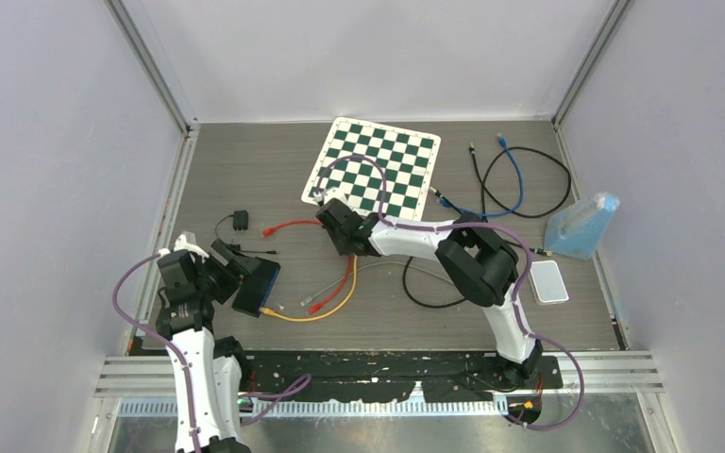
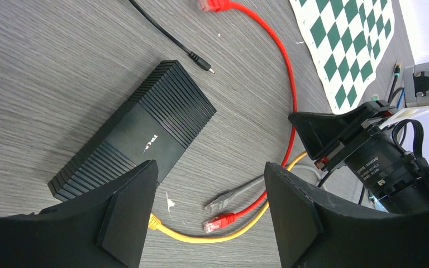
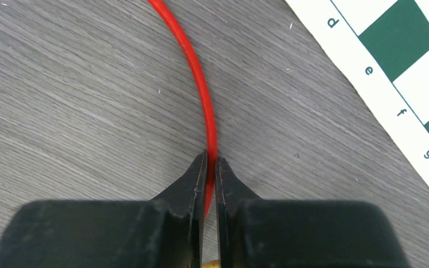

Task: Insert the plug into the switch port
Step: Pick up the connector from the center of the board.

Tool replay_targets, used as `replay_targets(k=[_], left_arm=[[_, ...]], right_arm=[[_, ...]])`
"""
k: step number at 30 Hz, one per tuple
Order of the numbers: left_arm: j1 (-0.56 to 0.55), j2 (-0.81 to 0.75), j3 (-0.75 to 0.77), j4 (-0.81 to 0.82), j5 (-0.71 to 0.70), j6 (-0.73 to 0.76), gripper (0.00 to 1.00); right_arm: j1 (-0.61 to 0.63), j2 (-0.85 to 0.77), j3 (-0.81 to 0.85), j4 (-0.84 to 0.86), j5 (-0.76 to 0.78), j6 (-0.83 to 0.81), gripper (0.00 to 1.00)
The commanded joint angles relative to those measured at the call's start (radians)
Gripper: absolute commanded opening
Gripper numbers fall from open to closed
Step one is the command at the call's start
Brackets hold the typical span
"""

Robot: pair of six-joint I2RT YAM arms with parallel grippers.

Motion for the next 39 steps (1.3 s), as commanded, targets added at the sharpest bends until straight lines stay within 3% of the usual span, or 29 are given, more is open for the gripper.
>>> replay_targets(k=[1, 22, 32, 39], left_arm=[[-0.003, -0.002, 0.023, 0.072, 0.035, -0.019, 0.72], [-0.005, 0.021, -0.013, 0.238, 0.169, -0.125, 0.74], [-0.011, 0.007, -0.023, 0.391, 0.218, -0.212, 0.76], [-0.078, 0.014, -0.088, 0.577, 0.193, -0.298, 0.77]], right_arm=[[0.000, 0.007, 0.036, -0.075, 0.023, 0.012, 0.08], [-0.044, -0.369, -0.071, 0.040, -0.088, 0.034, 0.05], [-0.059, -0.586, -0.259, 0.047, -0.127, 0.088, 0.05], [-0.058, -0.710, -0.402, 0.091, -0.147, 0.145, 0.05]])
